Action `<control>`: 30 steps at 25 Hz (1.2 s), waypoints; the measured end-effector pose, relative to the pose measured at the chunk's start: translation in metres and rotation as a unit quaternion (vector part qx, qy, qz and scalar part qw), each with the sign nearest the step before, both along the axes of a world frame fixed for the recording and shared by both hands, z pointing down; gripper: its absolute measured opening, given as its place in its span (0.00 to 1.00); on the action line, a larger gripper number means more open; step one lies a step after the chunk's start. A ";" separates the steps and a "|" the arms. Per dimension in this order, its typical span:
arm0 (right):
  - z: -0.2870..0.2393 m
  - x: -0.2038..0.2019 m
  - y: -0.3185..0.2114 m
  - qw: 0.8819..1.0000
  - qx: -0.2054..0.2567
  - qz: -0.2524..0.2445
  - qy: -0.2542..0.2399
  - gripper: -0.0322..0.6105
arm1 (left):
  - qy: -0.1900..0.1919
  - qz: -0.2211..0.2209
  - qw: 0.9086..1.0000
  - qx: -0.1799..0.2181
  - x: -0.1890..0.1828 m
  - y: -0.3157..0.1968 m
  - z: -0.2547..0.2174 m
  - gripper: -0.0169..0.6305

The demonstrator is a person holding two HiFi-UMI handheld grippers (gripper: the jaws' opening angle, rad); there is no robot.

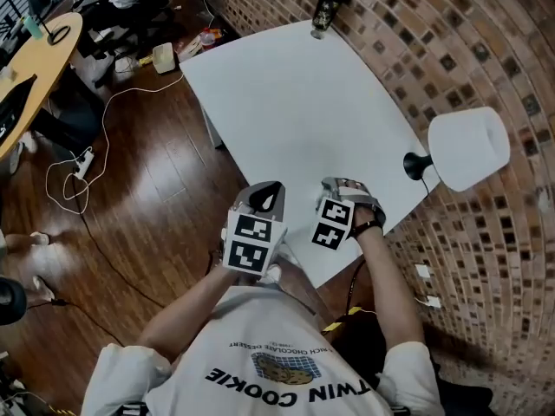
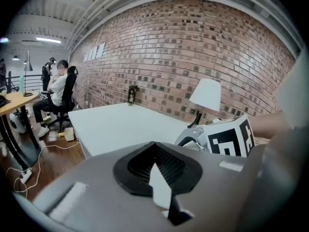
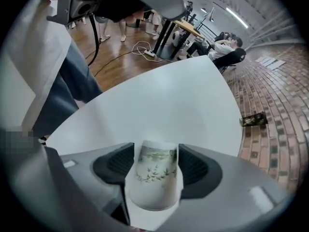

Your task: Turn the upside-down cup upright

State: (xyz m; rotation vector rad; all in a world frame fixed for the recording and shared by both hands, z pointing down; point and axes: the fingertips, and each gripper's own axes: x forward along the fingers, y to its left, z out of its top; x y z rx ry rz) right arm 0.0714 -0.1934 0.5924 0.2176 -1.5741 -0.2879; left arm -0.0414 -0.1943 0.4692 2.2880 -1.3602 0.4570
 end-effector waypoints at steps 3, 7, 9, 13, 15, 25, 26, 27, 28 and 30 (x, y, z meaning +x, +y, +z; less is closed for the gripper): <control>0.008 0.000 0.002 1.000 -0.013 0.009 0.010 0.48 | 0.001 -0.006 1.000 -0.002 -0.005 0.001 0.002 0.03; 0.011 0.001 -0.001 1.000 -0.003 0.023 0.012 0.48 | 0.002 -0.008 1.000 -0.002 -0.008 0.004 0.003 0.03; 0.009 0.002 -0.004 1.000 0.006 0.025 0.010 0.48 | 0.001 -0.005 1.000 -0.002 -0.007 0.003 0.002 0.03; -0.011 -0.004 -0.009 0.996 0.040 0.054 -0.056 0.48 | 0.001 0.003 1.000 -0.001 -0.001 0.005 0.001 0.03; -0.031 -0.012 -0.010 0.986 0.048 0.094 -0.132 0.48 | 0.002 0.008 1.000 -0.001 0.004 0.006 0.001 0.03; -0.072 0.001 -0.016 0.860 0.086 0.274 -0.422 0.48 | -0.001 0.035 0.999 -0.004 0.034 0.011 0.001 0.03; -0.073 0.004 -0.018 0.839 0.090 0.294 -0.449 0.48 | -0.002 0.036 0.999 -0.005 0.036 0.012 0.001 0.03; -0.074 0.008 -0.019 0.817 0.093 0.314 -0.475 0.48 | -0.003 0.037 0.999 -0.006 0.038 0.012 0.002 0.03; -0.076 0.012 -0.021 0.792 0.095 0.333 -0.503 0.48 | -0.004 0.038 0.999 -0.007 0.040 0.012 0.002 0.03; -0.077 0.021 -0.024 0.739 0.098 0.368 -0.556 0.48 | -0.007 0.038 0.999 -0.008 0.044 0.011 0.003 0.03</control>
